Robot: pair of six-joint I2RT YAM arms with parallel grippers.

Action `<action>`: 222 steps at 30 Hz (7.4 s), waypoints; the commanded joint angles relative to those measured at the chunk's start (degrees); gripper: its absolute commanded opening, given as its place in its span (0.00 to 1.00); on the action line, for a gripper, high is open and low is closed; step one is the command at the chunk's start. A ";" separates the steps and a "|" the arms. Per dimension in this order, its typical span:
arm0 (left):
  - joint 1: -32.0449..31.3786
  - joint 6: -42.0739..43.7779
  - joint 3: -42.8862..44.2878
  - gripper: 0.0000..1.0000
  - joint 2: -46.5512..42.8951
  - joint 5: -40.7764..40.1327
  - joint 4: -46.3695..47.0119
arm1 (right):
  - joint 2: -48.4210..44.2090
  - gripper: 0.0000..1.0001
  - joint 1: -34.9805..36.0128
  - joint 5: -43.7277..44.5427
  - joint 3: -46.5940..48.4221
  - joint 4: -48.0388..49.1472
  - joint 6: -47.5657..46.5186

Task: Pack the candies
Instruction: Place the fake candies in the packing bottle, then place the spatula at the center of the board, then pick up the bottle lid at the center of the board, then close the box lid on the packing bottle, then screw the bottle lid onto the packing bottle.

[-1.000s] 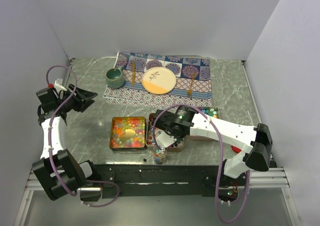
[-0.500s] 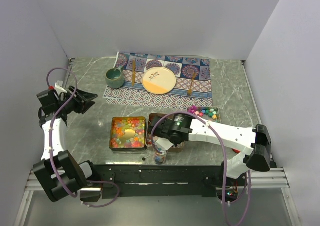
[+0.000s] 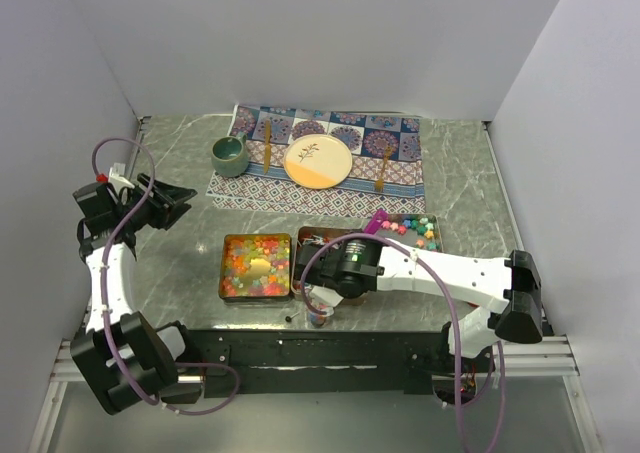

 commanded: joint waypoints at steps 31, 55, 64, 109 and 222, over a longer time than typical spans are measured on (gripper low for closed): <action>-7.95 20.44 17.64 0.60 10.17 -5.81 -8.28 | 32.05 0.00 -77.73 -46.38 33.22 5.69 47.86; -29.83 40.49 12.37 0.67 9.81 -3.17 -1.16 | 46.83 0.65 -86.10 -46.99 41.49 6.75 46.47; -31.60 40.48 18.52 0.66 12.36 -5.28 -0.54 | 27.76 0.80 -91.02 -60.50 33.15 11.99 41.39; -32.82 58.59 48.15 0.67 34.77 -27.35 -27.26 | -12.85 0.89 -110.01 -59.30 -42.44 27.75 -8.03; -11.38 11.12 3.75 0.86 -21.03 -10.04 18.55 | -3.97 1.00 -9.99 -50.96 -10.27 20.73 31.61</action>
